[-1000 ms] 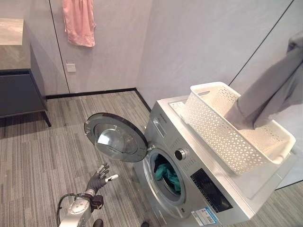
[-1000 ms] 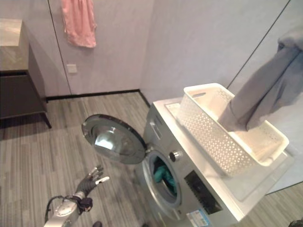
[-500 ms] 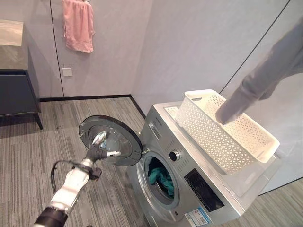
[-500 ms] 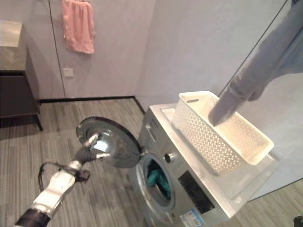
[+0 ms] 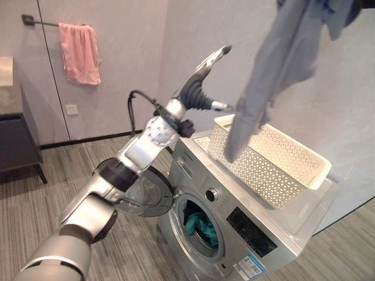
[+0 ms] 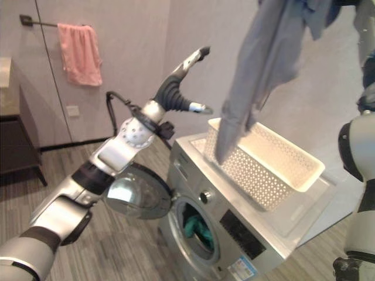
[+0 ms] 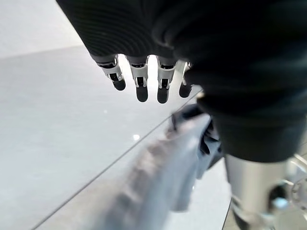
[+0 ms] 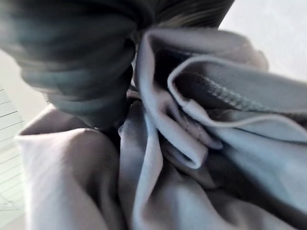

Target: Grab the laundry basket,head to the washer,open it,put in the laundry and shut it.

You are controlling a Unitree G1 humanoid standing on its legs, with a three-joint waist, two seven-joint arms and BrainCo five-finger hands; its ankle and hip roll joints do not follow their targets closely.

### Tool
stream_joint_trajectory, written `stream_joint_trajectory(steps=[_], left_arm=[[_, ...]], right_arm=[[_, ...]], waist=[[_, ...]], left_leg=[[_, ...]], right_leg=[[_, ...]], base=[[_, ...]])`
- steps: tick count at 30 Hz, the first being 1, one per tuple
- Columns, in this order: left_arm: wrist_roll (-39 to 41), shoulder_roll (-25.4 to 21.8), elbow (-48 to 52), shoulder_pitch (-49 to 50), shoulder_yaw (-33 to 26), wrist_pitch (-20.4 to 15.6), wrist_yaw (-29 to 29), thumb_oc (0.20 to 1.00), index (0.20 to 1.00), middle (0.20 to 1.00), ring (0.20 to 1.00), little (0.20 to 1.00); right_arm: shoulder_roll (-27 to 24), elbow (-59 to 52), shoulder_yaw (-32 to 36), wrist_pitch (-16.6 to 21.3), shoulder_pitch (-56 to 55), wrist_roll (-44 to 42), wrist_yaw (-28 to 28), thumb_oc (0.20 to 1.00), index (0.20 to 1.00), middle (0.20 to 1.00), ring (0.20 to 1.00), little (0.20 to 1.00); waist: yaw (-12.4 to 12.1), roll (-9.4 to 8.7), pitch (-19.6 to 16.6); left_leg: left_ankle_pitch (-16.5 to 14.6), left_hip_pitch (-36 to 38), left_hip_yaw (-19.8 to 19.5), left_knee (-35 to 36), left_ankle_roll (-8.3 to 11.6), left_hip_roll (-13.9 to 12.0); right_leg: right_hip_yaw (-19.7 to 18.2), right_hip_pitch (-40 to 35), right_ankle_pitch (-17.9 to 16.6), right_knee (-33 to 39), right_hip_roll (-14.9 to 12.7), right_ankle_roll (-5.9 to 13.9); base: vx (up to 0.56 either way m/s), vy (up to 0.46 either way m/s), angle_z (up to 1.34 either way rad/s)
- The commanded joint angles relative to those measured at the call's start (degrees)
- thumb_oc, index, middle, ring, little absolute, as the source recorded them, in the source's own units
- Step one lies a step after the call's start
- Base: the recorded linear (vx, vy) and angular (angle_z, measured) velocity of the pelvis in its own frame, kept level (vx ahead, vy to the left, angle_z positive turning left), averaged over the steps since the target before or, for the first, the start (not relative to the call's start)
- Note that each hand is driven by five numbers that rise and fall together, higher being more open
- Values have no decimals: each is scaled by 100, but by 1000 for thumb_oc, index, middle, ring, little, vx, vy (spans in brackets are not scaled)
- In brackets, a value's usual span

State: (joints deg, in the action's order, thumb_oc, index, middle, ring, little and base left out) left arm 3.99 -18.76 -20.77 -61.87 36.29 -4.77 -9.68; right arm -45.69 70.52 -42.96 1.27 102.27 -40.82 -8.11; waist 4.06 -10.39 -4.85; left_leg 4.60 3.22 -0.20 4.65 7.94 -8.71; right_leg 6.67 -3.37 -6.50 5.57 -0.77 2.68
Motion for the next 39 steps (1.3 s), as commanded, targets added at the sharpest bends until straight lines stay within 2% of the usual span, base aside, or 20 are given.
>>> stream_joint_trajectory(steps=[1,6,11,20,29,33,39], left_arm=[[126,133,-903,-398,248,133,-376,1000,1000,1000,1000,1000],[398,866,-2461,-958,678,287,-569,1000,1000,1000,1000,1000],[781,1327,-3322,-1175,761,305,-666,1000,1000,1000,1000,1000],[968,1104,-2553,-1049,660,191,-826,1000,1000,1000,1000,1000],[1689,1681,-3010,-1241,682,155,-940,1000,1000,1000,1000,1000],[2447,1963,-3254,-1347,534,106,-992,1000,1000,1000,1000,1000],[2612,1777,-2937,-1630,424,16,-1220,1000,1000,1000,1000,1000]], right_arm=[[-375,185,-302,151,958,-110,-269,200,200,200,200,200],[-2,79,-296,167,877,-317,-299,200,200,200,200,200],[180,-181,-288,234,771,-425,-339,200,200,200,200,200],[121,-445,-336,265,657,-320,-377,200,200,200,200,200],[281,-541,-154,299,435,-372,-462,200,200,200,200,200],[466,-773,134,394,160,-621,-551,200,200,200,200,200],[588,-1470,413,477,-393,-525,-631,200,200,200,200,200]], waist=[[-78,-21,179],[-22,44,135],[20,71,127],[-58,60,189],[-15,48,220],[40,94,219],[81,155,252]], left_leg=[[-1053,520,-33,-227,-249,-264],[-1019,591,13,-144,-255,-244],[-992,590,-13,-127,-253,-226],[-986,537,-63,-153,-255,-233],[-979,485,-101,-184,-248,-246],[-957,513,-67,-148,-245,-247],[-941,540,26,-131,-238,-258]], right_leg=[[-375,-181,596,-174,-617,689],[-382,-190,593,-147,-636,689],[-343,-219,600,-147,-651,668],[-251,-268,608,-103,-653,646],[-239,-281,613,-115,-633,623],[-256,-269,607,-118,-624,611],[-266,-264,613,-110,-628,615]], base=[[-31,19,-12],[-18,13,-7],[-1,0,-1],[0,0,0],[-2,-1,2],[0,0,0],[0,0,0]])
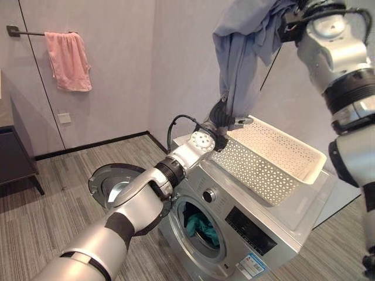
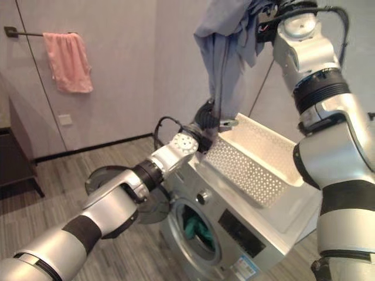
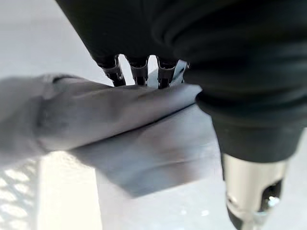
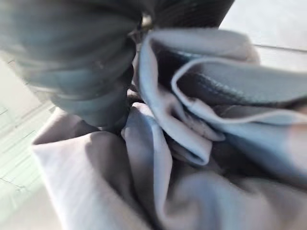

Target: Grab the laundry basket,head to the washer,open it,put in the laundry and shut it.

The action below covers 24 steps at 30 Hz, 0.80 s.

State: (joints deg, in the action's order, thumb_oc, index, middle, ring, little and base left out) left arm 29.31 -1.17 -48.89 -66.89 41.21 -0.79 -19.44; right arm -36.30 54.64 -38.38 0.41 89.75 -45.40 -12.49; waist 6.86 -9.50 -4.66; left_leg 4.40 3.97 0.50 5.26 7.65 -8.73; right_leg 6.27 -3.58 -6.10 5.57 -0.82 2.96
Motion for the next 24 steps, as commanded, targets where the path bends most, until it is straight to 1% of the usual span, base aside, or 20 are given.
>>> stream_joint_trajectory(steps=[1,2,4,5,6,9,10,14,16,18,20,21,23,24], left_arm=[[97,-64,-66,-1190,-123,-403,-297,1000,1000,1000,1000,1000],[97,-64,-64,-1185,-119,-402,-298,1000,1000,1000,1000,1000],[167,-146,101,-1186,-301,-440,-414,1000,1000,1000,1000,1000],[166,-146,104,-1178,-295,-439,-415,1000,1000,1000,1000,1000],[127,-206,339,-1125,-361,-458,-453,1000,1000,1000,1000,1000],[81,-252,530,-1046,-407,-470,-472,1000,1000,1000,1000,1000],[81,-250,533,-1038,-401,-469,-473,1000,1000,1000,1000,1000],[-109,-420,962,-859,-539,-504,-544,1000,1000,1000,1000,1000],[-138,-464,1098,-793,-556,-524,-554,1000,1000,1000,1000,1000],[-224,-596,1520,-569,-711,-598,-636,1000,1000,1000,1000,1000],[-244,-648,1668,-467,-723,-605,-628,1000,1000,1000,1000,1000],[-227,-757,1876,-343,-772,-677,-590,1000,1000,1000,1000,1000],[-305,-933,2342,34,-1022,-849,-709,1000,1000,1000,1000,1000],[-393,-954,2342,70,-1020,-828,-716,1000,1000,1000,1000,1000]], right_arm=[[-285,-241,85,616,596,-16,-210,200,200,200,200,200],[-286,-252,93,613,584,-12,-216,200,200,200,200,200],[-214,-961,365,709,38,119,-269,200,200,200,200,200],[-215,-976,376,704,21,125,-276,200,200,200,200,200],[-217,-1602,515,746,-390,250,-289,200,200,200,200,200],[-160,-2504,770,827,-1057,362,-278,200,200,200,200,200],[-161,-2519,781,821,-1074,368,-284,200,200,200,200,200],[-296,-3516,1074,878,-1961,640,-238,200,200,200,200,200],[-331,-3619,1119,892,-2078,670,-229,200,200,200,200,200],[-429,-3929,1341,934,-2524,730,-219,200,200,200,200,200],[-430,-4037,1413,952,-2659,739,-224,200,200,200,200,200],[-452,-4116,1474,990,-2754,737,-203,200,200,200,200,200],[-426,-4206,1577,1063,-3029,790,-174,200,200,200,200,200],[-422,-4196,1570,1076,-3029,778,-167,200,200,200,200,200]], waist=[[-181,105,247],[-186,102,244],[-151,159,264],[-156,154,260],[-126,178,273],[-75,214,284],[-80,209,279],[-16,266,300],[-13,268,305],[1,276,338],[6,274,344],[11,282,353],[0,271,373],[3,264,379]], left_leg=[[-914,488,6,-179,-214,-243],[-913,493,12,-176,-214,-244],[-904,539,129,-140,-215,-237],[-904,543,134,-137,-215,-237],[-908,569,207,-130,-217,-238],[-917,619,314,-121,-223,-231],[-917,622,318,-119,-223,-231],[-934,704,444,-93,-240,-230],[-938,717,453,-86,-243,-230],[-941,727,464,-81,-249,-223],[-942,731,468,-79,-251,-225],[-941,742,480,-71,-250,-228],[-947,777,530,-62,-247,-244],[-949,782,541,-62,-245,-247]], right_leg=[[-252,-227,561,-107,-629,593],[-257,-227,561,-107,-628,593],[-294,-201,539,-81,-642,618],[-298,-201,538,-81,-641,618],[-312,-196,526,-77,-655,636],[-366,-170,511,-82,-662,656],[-369,-169,511,-81,-661,656],[-430,-134,525,-105,-684,675],[-433,-135,528,-110,-688,679],[-431,-143,545,-126,-697,679],[-437,-144,551,-126,-698,674],[-430,-145,551,-126,-701,677],[-441,-148,546,-121,-703,676],[-439,-147,544,-120,-703,675]], base=[[0,0,0],[-23,37,-11],[-13,34,-18],[-6,24,-16],[-5,19,-13],[-6,18,-6],[-1,18,-13],[9,25,-14],[7,14,-17],[1,10,-14],[0,0,0],[0,0,0],[0,0,0],[0,0,0]])
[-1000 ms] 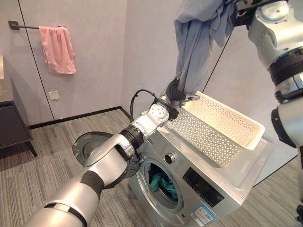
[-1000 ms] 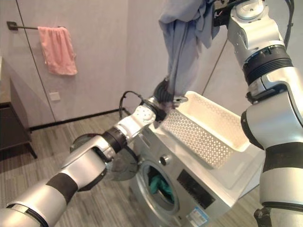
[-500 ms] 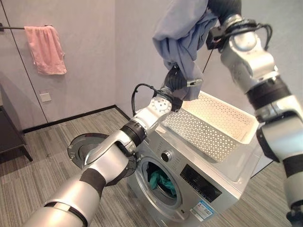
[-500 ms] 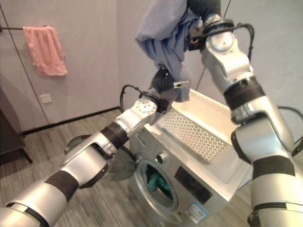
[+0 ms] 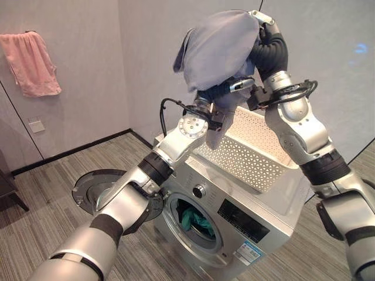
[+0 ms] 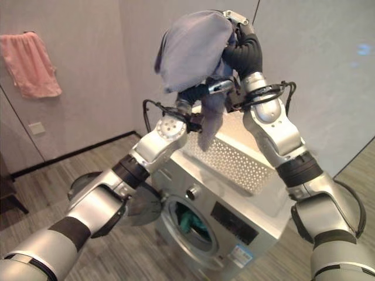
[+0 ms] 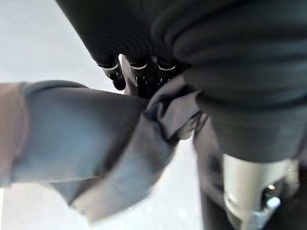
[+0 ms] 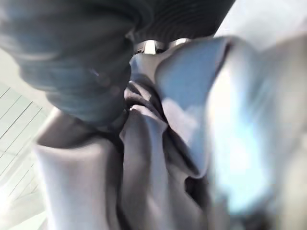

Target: Grab the laundry basket,head to the washer,open it,put in the laundry and shut it.

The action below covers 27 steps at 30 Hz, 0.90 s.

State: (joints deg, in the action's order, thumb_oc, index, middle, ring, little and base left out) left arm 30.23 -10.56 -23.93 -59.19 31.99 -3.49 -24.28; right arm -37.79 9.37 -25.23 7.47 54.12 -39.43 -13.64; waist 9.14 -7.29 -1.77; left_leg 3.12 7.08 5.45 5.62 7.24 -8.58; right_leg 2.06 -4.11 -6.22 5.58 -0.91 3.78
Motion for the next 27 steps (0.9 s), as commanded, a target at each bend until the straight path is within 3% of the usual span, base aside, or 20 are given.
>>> stream_joint_trajectory(steps=[1,3,9,10,11,12,15,20,21,23,27], left_arm=[[-577,-49,-163,-668,-89,-546,-210,1000,1000,1000,1000,1000],[-567,-86,-126,-561,-134,-585,-216,200,200,200,200,200],[-679,-192,-37,-366,-269,-607,-263,200,200,200,200,200],[-727,-213,-8,-326,-307,-616,-282,200,200,200,200,200],[-764,-225,-2,-290,-352,-622,-299,200,200,200,200,200],[-838,-277,45,-209,-409,-623,-307,200,200,200,200,200],[-895,-328,88,-132,-476,-633,-317,200,200,200,200,200],[-815,-517,415,169,-705,-698,-156,200,200,200,200,200],[-832,-589,515,267,-817,-708,-102,200,200,200,200,200],[-871,-628,573,330,-868,-710,-85,200,200,200,200,200],[-920,-782,809,586,-1076,-739,-80,200,200,200,200,200]], right_arm=[[-278,341,238,387,546,146,-26,200,200,200,200,200],[-257,347,211,408,515,103,-27,200,200,200,200,200],[-155,423,251,446,415,-1,-15,200,200,200,200,200],[-146,440,238,442,398,-76,19,294,294,294,294,294],[-144,465,201,435,383,-159,64,504,504,504,504,504],[-188,504,133,403,355,-266,118,1000,1000,1000,1000,1000],[-280,489,20,356,300,-394,256,1000,1000,1000,1000,1000],[-1144,494,-265,118,-170,-975,966,1000,1000,1000,1000,1000],[-1441,411,-99,124,-552,-1155,1177,1000,1000,1000,1000,1000],[-1559,385,80,128,-816,-1241,1276,1000,1000,1000,1000,1000],[-1426,365,1153,283,-1799,-1386,1234,1000,1000,1000,1000,1000]], waist=[[-219,42,93],[-207,44,99],[-206,33,99],[-209,22,107],[-206,13,108],[-198,-5,113],[-193,-20,114],[-214,-95,116],[-209,-92,128],[-202,-86,126],[-198,-57,121]], left_leg=[[-819,477,59,-96,-200,-267],[-817,479,70,-90,-197,-271],[-814,474,61,-82,-196,-271],[-810,470,56,-79,-195,-272],[-807,468,60,-77,-193,-274],[-803,466,72,-73,-186,-274],[-796,457,69,-67,-181,-274],[-774,402,39,-62,-152,-264],[-770,382,28,-62,-143,-261],[-773,375,19,-62,-139,-259],[-791,351,-3,-62,-149,-242]], right_leg=[[-21,-93,557,-126,-693,594],[-22,-88,559,-131,-689,596],[6,-89,565,-133,-689,592],[12,-87,565,-137,-691,589],[13,-86,563,-138,-692,589],[16,-82,559,-135,-694,593],[22,-71,553,-136,-697,591],[128,-81,552,-130,-729,606],[165,-81,553,-127,-742,617],[183,-89,556,-123,-751,626],[227,-81,549,-117,-775,656]], base=[[0,0,0],[0,0,0],[0,0,0],[0,0,0],[0,0,0],[0,0,0],[0,0,0],[-2,0,1],[0,0,0],[0,0,0],[-1,2,1]])
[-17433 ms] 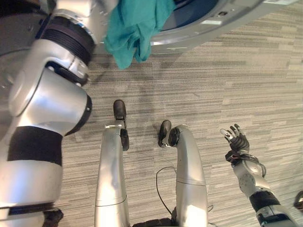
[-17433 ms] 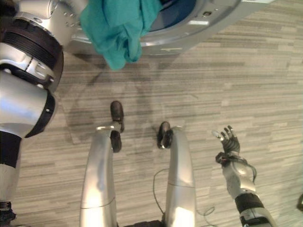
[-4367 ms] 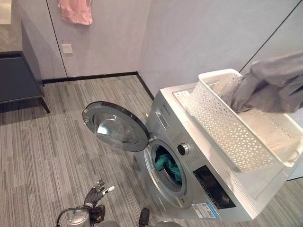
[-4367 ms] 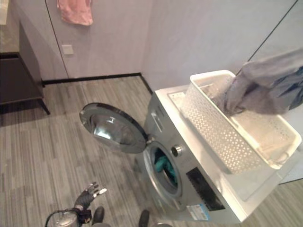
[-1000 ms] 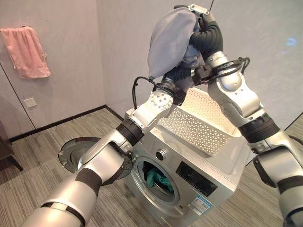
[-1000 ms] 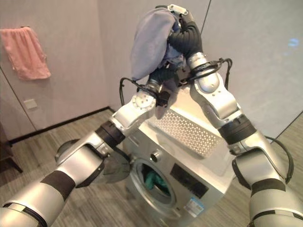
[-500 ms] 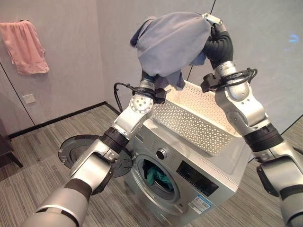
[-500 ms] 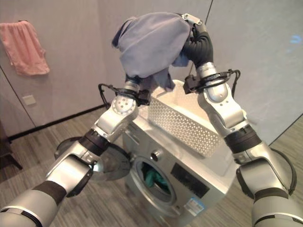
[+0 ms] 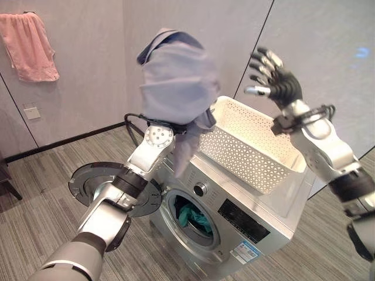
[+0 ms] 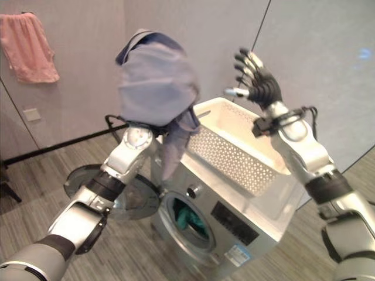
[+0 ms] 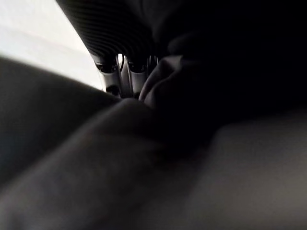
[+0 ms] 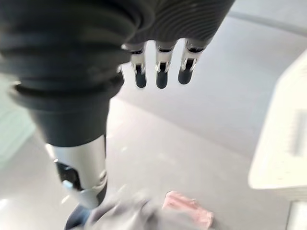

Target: Grab the laundry basket,head to the washer,open it,put in the laundry and shut it.

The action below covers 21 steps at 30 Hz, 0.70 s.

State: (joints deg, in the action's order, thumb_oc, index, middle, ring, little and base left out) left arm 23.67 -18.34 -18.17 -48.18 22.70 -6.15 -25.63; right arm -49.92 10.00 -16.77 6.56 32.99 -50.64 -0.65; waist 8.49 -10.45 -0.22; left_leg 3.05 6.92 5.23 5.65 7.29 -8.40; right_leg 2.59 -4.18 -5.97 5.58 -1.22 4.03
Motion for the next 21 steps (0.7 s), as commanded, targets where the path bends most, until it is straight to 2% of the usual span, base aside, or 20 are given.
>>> stream_joint_trajectory(steps=[1,4,6,9,10,11,12,13,15,16,21], left_arm=[[-299,-80,347,-374,-258,-490,56,200,200,200,200,200],[-409,-270,614,-17,-548,-567,33,200,200,200,200,200],[-535,-470,901,422,-905,-661,-13,200,200,200,200,200],[-598,-590,1120,645,-1131,-693,-44,200,200,200,200,200],[-643,-646,1269,802,-1268,-686,-54,200,200,200,200,200],[-691,-701,1408,979,-1438,-701,-122,200,200,200,200,200],[-813,-769,1603,1267,-1691,-700,-210,200,200,200,200,200],[-1000,-834,1856,1557,-1892,-670,-216,200,200,200,200,200],[-1085,-853,2079,1835,-2075,-694,-189,200,200,200,200,200],[-1126,-871,2191,1996,-2147,-690,-153,200,200,200,200,200],[-1134,-862,2562,2719,-2408,-671,192,200,200,200,200,200]], right_arm=[[-87,299,767,483,25,-223,-174,1000,1000,1000,1000,1000],[220,312,1802,784,-575,-19,-382,1000,1000,1000,1000,1000],[436,312,2867,1096,-1260,509,-842,1000,1000,1000,1000,1000],[502,274,3363,1178,-1615,871,-1172,1000,1000,1000,1000,1000],[583,266,3619,1221,-1802,1090,-1399,1000,1000,1000,1000,1000],[689,294,3905,1359,-1889,1454,-1893,1000,1000,1000,1000,1000],[1070,293,4440,1445,-2197,1821,-2342,1000,1000,1000,1000,1000],[1210,359,4738,1259,-2536,2502,-2914,1000,1000,1000,1000,1000],[1347,515,4973,993,-2959,2995,-3231,1000,1000,1000,1000,1000],[1384,676,5080,829,-3160,3210,-3384,1000,1000,1000,1000,1000],[1826,1577,5441,231,-4006,3448,-3648,1000,1000,1000,1000,1000]], waist=[[-121,285,-27],[-106,329,-21],[-51,345,-43],[-15,345,-26],[-1,349,-15],[8,363,16],[26,392,45],[2,389,52],[19,363,117],[15,377,133],[111,346,447]], left_leg=[[-800,368,19,-70,-169,-251],[-882,355,23,-168,-224,-223],[-1080,300,124,-454,-322,-150],[-1213,208,154,-692,-387,-82],[-1287,171,180,-810,-426,-49],[-1376,135,216,-942,-476,-8],[-1460,69,248,-1072,-566,98],[-1605,30,307,-1203,-675,207],[-1665,-19,336,-1312,-774,305],[-1794,-9,346,-1366,-850,348],[-1858,-74,333,-1405,-1099,688]], right_leg=[[178,-73,523,-118,-756,639],[135,-65,508,-120,-784,663],[1,-7,463,-150,-856,712],[-103,40,419,-168,-911,741],[-165,65,389,-169,-943,762],[-242,107,340,-171,-977,787],[-363,215,232,-172,-1045,851],[-473,290,159,-185,-1107,936],[-567,392,58,-251,-1182,993],[-601,402,69,-292,-1219,1048],[-818,701,-304,-541,-1461,1097]], base=[[-11,43,-1],[-17,57,-2],[-53,125,-7],[-29,82,-13],[-65,129,-15],[-110,200,-17],[-118,275,-37],[-124,263,-34],[-74,197,-29],[-70,167,-23],[-119,191,-11]])
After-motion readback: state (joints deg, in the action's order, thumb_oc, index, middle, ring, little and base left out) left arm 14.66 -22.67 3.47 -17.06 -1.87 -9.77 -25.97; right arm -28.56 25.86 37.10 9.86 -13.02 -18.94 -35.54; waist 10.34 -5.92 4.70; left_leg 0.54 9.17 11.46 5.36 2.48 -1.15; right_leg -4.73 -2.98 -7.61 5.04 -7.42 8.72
